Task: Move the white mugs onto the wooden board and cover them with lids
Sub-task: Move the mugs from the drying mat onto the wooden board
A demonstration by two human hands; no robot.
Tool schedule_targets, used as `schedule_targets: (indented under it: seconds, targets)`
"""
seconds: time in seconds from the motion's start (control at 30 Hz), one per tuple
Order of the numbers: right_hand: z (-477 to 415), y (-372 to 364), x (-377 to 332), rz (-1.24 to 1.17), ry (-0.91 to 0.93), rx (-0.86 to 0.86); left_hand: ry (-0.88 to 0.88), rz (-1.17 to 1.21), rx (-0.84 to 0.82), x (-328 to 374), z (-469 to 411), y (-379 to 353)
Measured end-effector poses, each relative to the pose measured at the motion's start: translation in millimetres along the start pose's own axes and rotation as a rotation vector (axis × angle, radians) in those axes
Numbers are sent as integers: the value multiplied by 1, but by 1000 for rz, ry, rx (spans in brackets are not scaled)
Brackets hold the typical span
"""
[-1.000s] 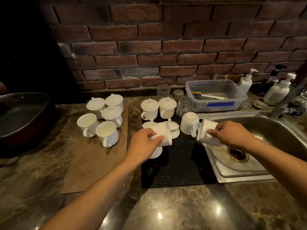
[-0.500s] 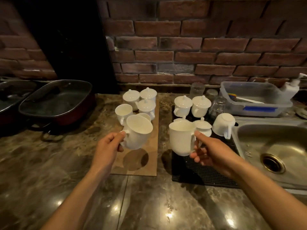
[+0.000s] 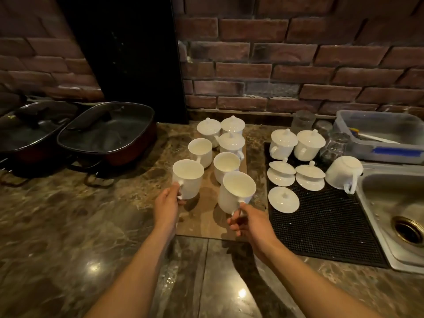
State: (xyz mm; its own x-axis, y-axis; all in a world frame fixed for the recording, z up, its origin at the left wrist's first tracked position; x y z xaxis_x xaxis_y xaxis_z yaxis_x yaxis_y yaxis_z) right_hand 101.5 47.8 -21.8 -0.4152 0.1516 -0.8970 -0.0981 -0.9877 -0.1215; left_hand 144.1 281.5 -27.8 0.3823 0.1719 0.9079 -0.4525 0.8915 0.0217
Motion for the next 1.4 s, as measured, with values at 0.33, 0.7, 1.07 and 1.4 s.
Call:
schedule_targets:
  seconds: [0.33,0.7,1.07,1.4]
  targets:
    - [-8,-15,33,56,-26,108,94,56,-1,-46,-30,-13]
    - [-21,-24,45,140,13,124,116,76,-37,-57,-41,-24]
    - [-17,-27,52,155,14,129,123,59,-38,-59,-52,-28]
    - [-15,-28,62,145,17,144,158,70,-30,-64,-57,-32]
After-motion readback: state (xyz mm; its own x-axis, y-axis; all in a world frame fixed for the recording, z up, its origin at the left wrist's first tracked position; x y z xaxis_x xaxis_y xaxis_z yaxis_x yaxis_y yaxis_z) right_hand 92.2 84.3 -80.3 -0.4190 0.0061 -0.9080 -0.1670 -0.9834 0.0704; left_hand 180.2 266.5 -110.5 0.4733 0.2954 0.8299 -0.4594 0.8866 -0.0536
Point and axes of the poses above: each hand's wrist, its own z-axis away from the middle knuckle, its own y-axis out of the back of the hand, x = y × z, the point moved 8 cm from there along -z, towards the middle knuckle, and after that the axes turned 9 degrees about y, right-handed, at the moved point
